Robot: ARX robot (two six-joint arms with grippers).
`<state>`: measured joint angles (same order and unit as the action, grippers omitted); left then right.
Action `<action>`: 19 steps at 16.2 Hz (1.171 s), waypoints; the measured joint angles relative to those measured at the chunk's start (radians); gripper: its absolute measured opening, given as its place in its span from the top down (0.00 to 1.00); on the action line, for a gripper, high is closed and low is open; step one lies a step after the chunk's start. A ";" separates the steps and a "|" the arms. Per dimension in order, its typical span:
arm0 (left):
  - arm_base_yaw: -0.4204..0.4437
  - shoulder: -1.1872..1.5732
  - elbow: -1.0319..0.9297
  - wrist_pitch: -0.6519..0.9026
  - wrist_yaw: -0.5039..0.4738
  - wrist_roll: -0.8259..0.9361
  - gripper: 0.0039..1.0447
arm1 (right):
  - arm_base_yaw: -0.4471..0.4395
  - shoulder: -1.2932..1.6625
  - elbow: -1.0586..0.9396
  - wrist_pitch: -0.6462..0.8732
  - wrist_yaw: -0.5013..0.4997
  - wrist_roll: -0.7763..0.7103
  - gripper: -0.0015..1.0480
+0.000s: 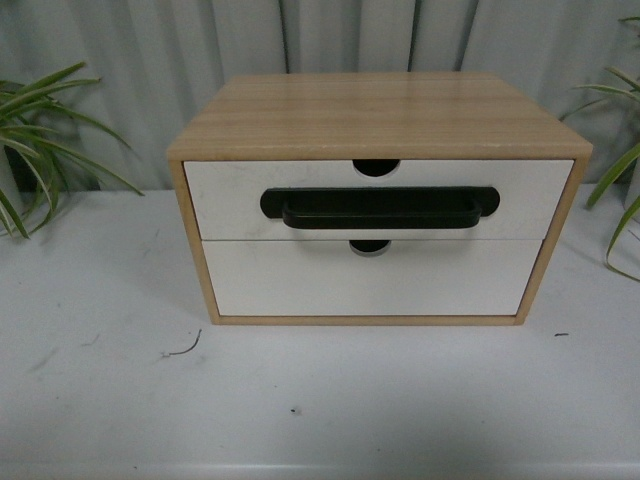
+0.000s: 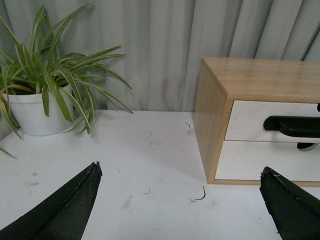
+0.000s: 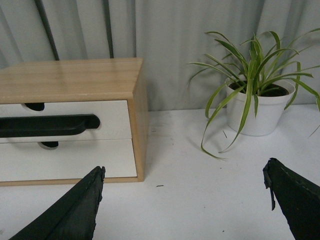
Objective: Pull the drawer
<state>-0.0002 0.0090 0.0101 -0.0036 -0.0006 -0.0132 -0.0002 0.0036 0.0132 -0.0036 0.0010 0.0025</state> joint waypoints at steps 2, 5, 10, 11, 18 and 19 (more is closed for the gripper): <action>0.000 0.000 0.000 0.000 0.000 0.000 0.06 | 0.000 0.000 0.000 0.000 0.000 0.000 0.06; 0.000 0.000 0.000 0.000 0.000 0.000 0.06 | 0.000 0.000 0.000 0.000 0.000 0.000 0.06; 0.000 0.000 0.000 0.000 0.000 0.000 0.06 | 0.000 0.000 0.000 0.000 0.000 0.000 0.06; 0.000 0.000 0.000 0.000 0.000 0.000 0.06 | 0.000 0.000 0.000 0.000 0.000 0.000 0.06; 0.000 0.000 0.000 0.000 0.000 0.000 0.06 | 0.000 0.000 0.000 0.000 0.000 0.000 0.06; 0.000 0.000 0.000 0.000 0.000 0.000 0.06 | 0.000 0.000 0.000 0.000 0.000 0.000 0.06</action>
<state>-0.0002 0.0090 0.0101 -0.0036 -0.0006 -0.0132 -0.0002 0.0036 0.0135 -0.0036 0.0010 0.0025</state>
